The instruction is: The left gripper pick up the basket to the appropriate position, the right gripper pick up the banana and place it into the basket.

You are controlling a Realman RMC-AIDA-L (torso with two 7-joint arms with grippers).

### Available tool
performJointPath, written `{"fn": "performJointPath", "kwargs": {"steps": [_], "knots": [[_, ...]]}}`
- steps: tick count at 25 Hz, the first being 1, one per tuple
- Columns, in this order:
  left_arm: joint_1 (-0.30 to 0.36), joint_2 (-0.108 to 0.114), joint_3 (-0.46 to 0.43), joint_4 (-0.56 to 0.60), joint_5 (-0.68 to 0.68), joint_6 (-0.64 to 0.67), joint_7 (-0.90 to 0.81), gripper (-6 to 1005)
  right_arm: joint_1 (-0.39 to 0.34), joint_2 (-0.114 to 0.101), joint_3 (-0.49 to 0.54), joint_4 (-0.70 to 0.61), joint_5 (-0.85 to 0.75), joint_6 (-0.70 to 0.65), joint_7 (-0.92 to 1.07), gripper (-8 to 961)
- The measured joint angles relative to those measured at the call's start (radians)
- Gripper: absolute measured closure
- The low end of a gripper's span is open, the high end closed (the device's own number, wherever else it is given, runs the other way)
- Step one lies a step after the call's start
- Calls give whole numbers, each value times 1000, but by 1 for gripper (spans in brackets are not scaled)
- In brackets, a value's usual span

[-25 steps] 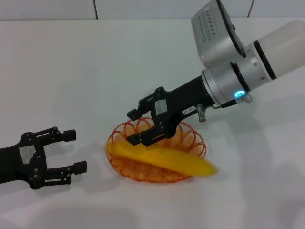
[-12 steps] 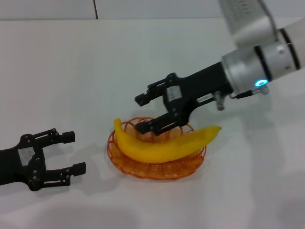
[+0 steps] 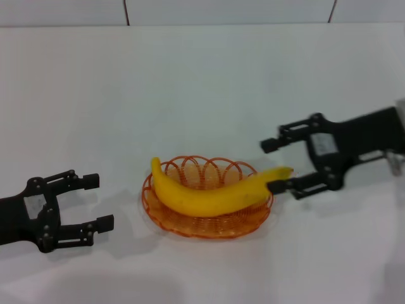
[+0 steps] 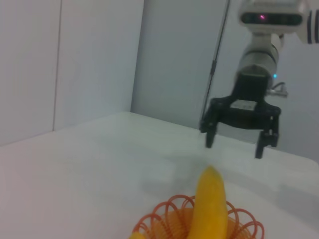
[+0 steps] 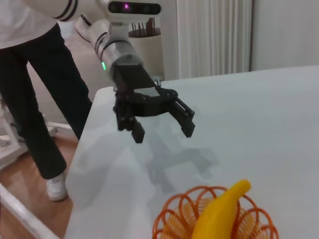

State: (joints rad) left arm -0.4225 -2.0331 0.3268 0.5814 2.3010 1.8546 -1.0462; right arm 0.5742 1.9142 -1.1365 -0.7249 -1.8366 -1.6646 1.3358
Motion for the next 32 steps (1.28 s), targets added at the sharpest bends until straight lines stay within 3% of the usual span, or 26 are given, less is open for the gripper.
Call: {"fn": "performJointPath", "kwargs": {"steps": [5, 8, 13, 18, 32], "knots": [[0, 1, 6, 0, 3, 0, 0, 118, -86, -22, 107, 4, -23, -35, -143, 221], [-5, 1, 3, 0, 24, 0, 1, 118, -123, -21, 191, 25, -80, -31, -210, 220], [-6, -1, 0, 0, 30, 0, 22, 119, -123, -19, 301, 161, -165, -1, -336, 218], [-9, -2, 1, 0, 33, 0, 25, 119, -118, -12, 310, 215, -207, 62, -359, 218], [-9, -5, 10, -11, 50, -24, 64, 119, -109, -9, 318, 223, -227, 58, -333, 218]]}}
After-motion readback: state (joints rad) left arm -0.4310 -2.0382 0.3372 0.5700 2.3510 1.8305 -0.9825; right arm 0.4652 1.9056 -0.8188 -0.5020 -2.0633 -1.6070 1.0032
